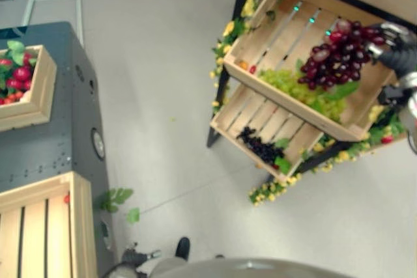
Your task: Pick up the fruits from the basket on one side to the basket on the other side
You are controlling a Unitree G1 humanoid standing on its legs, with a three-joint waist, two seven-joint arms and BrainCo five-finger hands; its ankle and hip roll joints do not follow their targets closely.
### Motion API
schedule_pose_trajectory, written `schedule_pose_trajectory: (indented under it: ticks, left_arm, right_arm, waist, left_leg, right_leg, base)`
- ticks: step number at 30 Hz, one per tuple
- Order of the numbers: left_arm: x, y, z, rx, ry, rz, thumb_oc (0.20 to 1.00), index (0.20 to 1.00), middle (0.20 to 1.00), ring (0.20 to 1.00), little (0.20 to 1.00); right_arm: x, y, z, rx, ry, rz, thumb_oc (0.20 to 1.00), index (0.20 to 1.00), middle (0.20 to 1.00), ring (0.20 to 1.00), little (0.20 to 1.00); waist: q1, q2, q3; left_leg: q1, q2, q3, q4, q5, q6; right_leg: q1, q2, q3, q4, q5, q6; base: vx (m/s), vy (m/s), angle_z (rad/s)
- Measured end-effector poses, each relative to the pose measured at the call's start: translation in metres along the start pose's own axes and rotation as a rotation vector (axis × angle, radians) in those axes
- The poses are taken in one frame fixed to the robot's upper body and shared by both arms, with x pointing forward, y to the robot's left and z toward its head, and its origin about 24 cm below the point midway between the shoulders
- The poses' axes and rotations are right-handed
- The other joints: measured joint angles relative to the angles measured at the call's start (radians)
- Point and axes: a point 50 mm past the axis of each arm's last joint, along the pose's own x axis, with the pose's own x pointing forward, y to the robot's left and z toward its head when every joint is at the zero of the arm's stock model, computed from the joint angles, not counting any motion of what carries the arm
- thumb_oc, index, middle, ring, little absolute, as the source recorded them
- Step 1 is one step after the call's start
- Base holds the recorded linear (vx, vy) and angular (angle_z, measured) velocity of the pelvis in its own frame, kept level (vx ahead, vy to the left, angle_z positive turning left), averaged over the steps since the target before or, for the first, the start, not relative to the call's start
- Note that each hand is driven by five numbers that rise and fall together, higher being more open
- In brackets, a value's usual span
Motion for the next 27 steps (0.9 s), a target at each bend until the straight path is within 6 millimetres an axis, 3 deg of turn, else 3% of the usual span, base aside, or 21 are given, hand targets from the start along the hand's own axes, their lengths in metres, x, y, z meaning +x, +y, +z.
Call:
schedule_pose_trajectory:
  ticks: [4, 10, 11, 12, 20, 27]
  left_arm:
    - [0.000, 0.000, -0.001, -0.001, 0.011, -0.009, 1.000, 1.000, 1.000, 1.000, 1.000]
    - [0.000, -0.001, -0.002, 0.012, 0.016, -0.026, 1.000, 1.000, 1.000, 1.000, 1.000]
    - [0.000, -0.001, -0.002, 0.010, 0.015, -0.028, 1.000, 1.000, 1.000, 1.000, 1.000]
    - [0.000, -0.001, -0.002, 0.004, 0.016, -0.028, 1.000, 1.000, 1.000, 1.000, 1.000]
    - [0.000, -0.002, -0.002, 0.001, 0.016, -0.033, 1.000, 1.000, 1.000, 1.000, 1.000]
    - [-0.001, -0.005, -0.002, -0.003, 0.011, -0.038, 1.000, 1.000, 1.000, 1.000, 1.000]
  right_arm:
    - [0.022, -0.010, -0.003, -0.051, 0.083, -0.052, 0.200, 0.200, 0.200, 0.200, 0.200]
    - [0.030, -0.018, -0.007, -0.095, 0.134, -0.106, 0.200, 0.200, 0.200, 0.200, 0.200]
    - [0.030, -0.019, -0.009, -0.112, 0.148, -0.111, 0.482, 0.482, 0.482, 0.482, 0.482]
    - [0.030, -0.021, -0.011, -0.125, 0.162, -0.115, 1.000, 1.000, 1.000, 1.000, 1.000]
    - [0.029, -0.016, -0.016, -0.183, 0.178, -0.118, 1.000, 1.000, 1.000, 1.000, 1.000]
    - [0.015, 0.005, -0.014, -0.169, 0.102, -0.027, 1.000, 1.000, 1.000, 1.000, 1.000]
  waist:
    - [0.001, 0.001, -0.001]
    - [0.005, 0.002, -0.001]
    - [0.008, 0.002, -0.001]
    - [0.005, 0.002, -0.001]
    - [0.024, 0.009, 0.002]
    - [0.026, 0.019, 0.006]
  left_leg:
    - [-0.005, 0.000, -0.001, 0.000, 0.003, -0.001]
    - [-0.010, 0.000, -0.004, 0.000, 0.003, -0.001]
    - [-0.010, 0.000, -0.006, 0.000, 0.003, -0.001]
    - [-0.010, 0.000, -0.007, 0.000, 0.003, -0.001]
    - [-0.012, 0.000, -0.032, 0.000, 0.009, -0.008]
    - [-0.012, -0.002, -0.045, 0.000, 0.012, -0.009]
  right_leg:
    - [-0.003, 0.000, -0.007, 0.000, 0.000, 0.000]
    - [-0.007, 0.001, -0.020, 0.000, 0.000, 0.000]
    - [-0.007, 0.001, -0.022, -0.001, 0.000, 0.000]
    - [-0.007, 0.001, -0.023, -0.001, 0.000, 0.000]
    - [-0.004, 0.004, -0.050, -0.003, -0.002, 0.002]
    - [0.000, 0.003, -0.065, -0.005, -0.005, 0.000]
  base:
    - [0.00, 0.003, 0.04]
    - [0.00, -0.001, 0.03]
    - [0.00, 0.000, 0.00]
    - [0.00, 0.003, 0.05]
    - [0.01, -0.001, 0.06]
    - [0.01, 0.007, 0.07]
